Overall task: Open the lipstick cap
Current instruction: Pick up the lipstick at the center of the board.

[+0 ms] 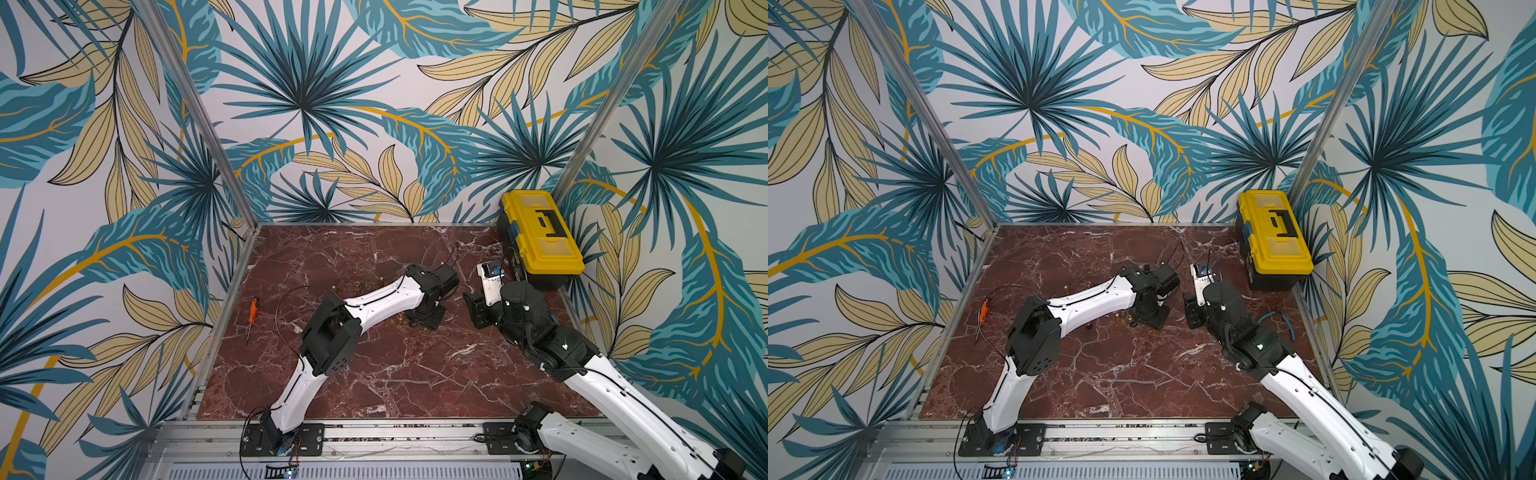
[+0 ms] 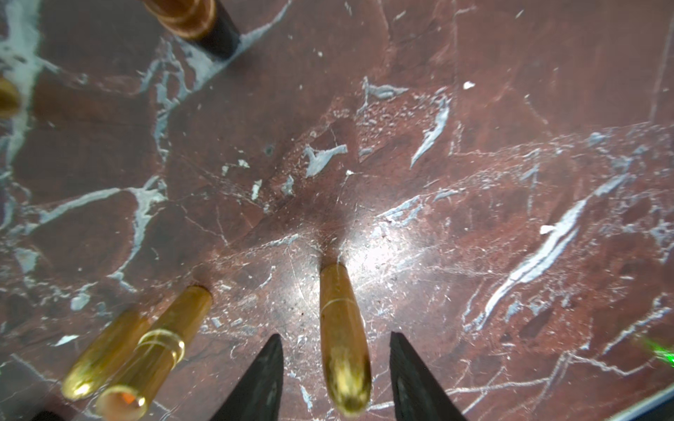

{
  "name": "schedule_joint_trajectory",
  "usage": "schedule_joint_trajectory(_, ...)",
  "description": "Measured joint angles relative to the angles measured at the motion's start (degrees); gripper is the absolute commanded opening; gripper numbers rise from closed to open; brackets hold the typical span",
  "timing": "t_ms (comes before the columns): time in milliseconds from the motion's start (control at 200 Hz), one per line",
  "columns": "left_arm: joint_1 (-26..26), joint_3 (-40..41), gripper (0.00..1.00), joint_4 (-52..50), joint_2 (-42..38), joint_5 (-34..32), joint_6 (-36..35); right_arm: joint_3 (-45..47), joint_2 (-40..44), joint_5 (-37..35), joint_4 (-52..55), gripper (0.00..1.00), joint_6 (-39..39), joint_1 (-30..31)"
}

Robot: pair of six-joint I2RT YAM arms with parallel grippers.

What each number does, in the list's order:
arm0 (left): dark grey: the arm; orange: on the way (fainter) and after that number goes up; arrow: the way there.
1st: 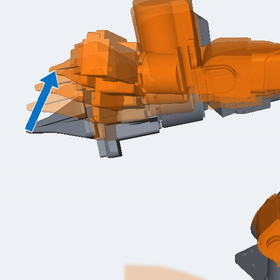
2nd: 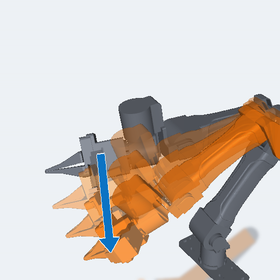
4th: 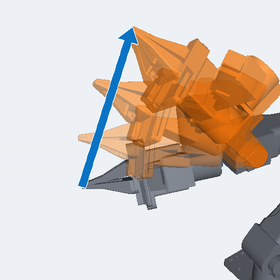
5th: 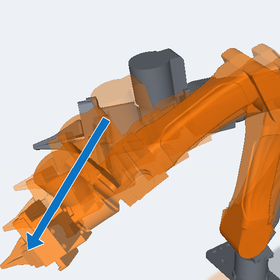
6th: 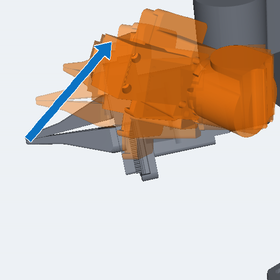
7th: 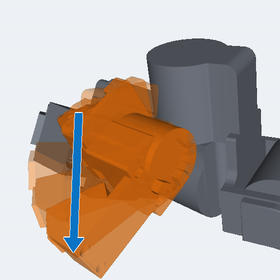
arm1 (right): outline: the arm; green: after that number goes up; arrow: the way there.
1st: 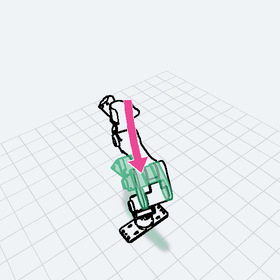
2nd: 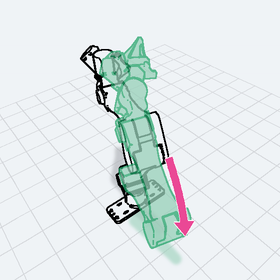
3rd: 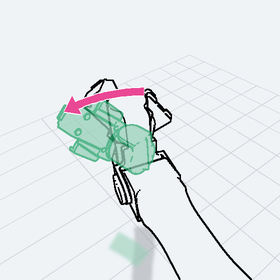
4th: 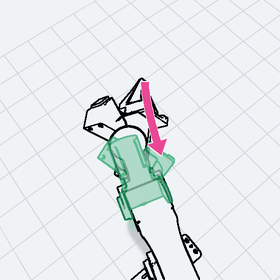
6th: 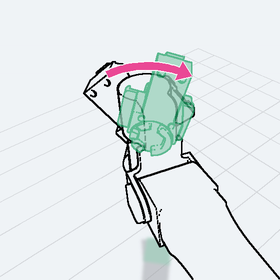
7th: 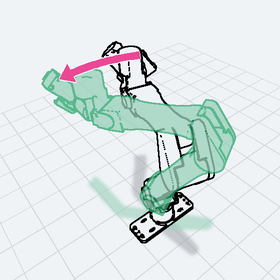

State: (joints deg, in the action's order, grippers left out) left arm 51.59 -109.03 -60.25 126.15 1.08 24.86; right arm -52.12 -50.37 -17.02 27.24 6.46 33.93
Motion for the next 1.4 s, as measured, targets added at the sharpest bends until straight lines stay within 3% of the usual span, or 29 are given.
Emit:
schedule_joint_trajectory(270, -0.11, -1.31, 0.40, -0.28, 0.57, 0.04, -0.57, 0.76, 0.00, -0.02, -0.37, 0.49, 0.02, -0.09)
schedule_joint_trajectory(601, -0.11, -1.92, 0.38, -0.48, 2.78, 0.83, -1.01, 0.85, 0.20, -0.02, -0.37, 0.50, 0.00, -0.09)
schedule_joint_trajectory(1052, -0.20, -1.92, 0.20, -0.68, 2.80, 0.85, -1.14, 0.87, 0.20, 0.44, -0.39, 0.50, -0.02, -0.09)
schedule_joint_trajectory(1397, -0.90, -1.95, 0.18, -0.85, -1.25, 1.97, -1.18, 0.87, -0.92, 1.92, -0.39, 0.49, 0.00, -0.09)
